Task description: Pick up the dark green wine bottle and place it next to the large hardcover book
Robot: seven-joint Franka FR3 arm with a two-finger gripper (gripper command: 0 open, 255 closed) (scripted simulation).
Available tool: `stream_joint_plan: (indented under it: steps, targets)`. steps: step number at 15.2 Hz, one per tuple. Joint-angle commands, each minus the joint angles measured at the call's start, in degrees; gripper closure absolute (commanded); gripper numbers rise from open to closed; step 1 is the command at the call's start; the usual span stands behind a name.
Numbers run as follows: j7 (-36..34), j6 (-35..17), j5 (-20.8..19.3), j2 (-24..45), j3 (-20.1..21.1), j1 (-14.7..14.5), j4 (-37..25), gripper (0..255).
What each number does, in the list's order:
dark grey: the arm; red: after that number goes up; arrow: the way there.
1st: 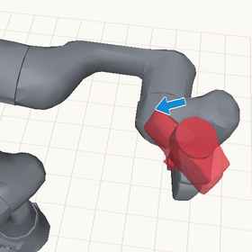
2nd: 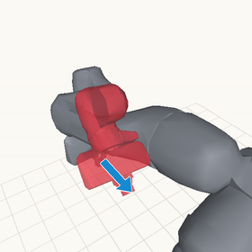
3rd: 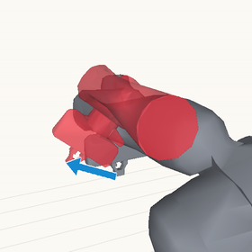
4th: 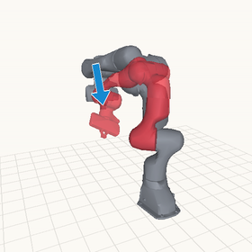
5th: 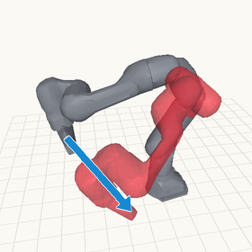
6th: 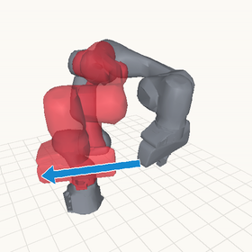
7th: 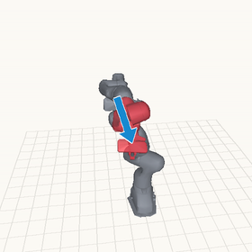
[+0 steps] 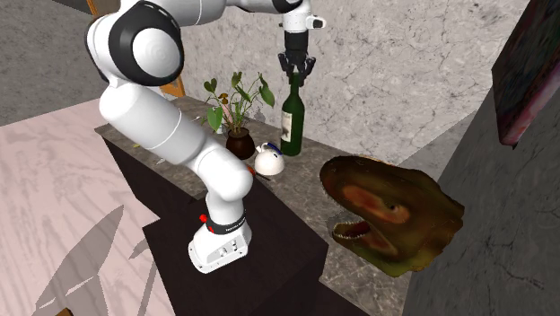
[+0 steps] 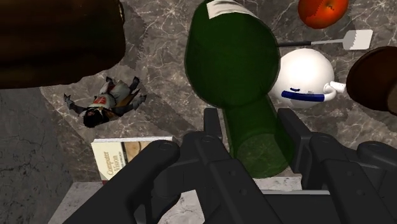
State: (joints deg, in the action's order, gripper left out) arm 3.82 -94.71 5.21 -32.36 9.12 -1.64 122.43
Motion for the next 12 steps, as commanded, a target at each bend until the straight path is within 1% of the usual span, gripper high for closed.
stream_joint_plan:
  steps: [1, 6, 12]
  targets:
    - [0.5, -2.56, -0.37, 2.61, -0.14, 0.38, -0.06, 255]
    - [1.57, -9.53, -1.5, 10.96, -0.37, 1.39, -1.34, 255]
    - [2.43, -16.46, -3.08, 22.09, -0.66, 2.45, -5.43, 255]
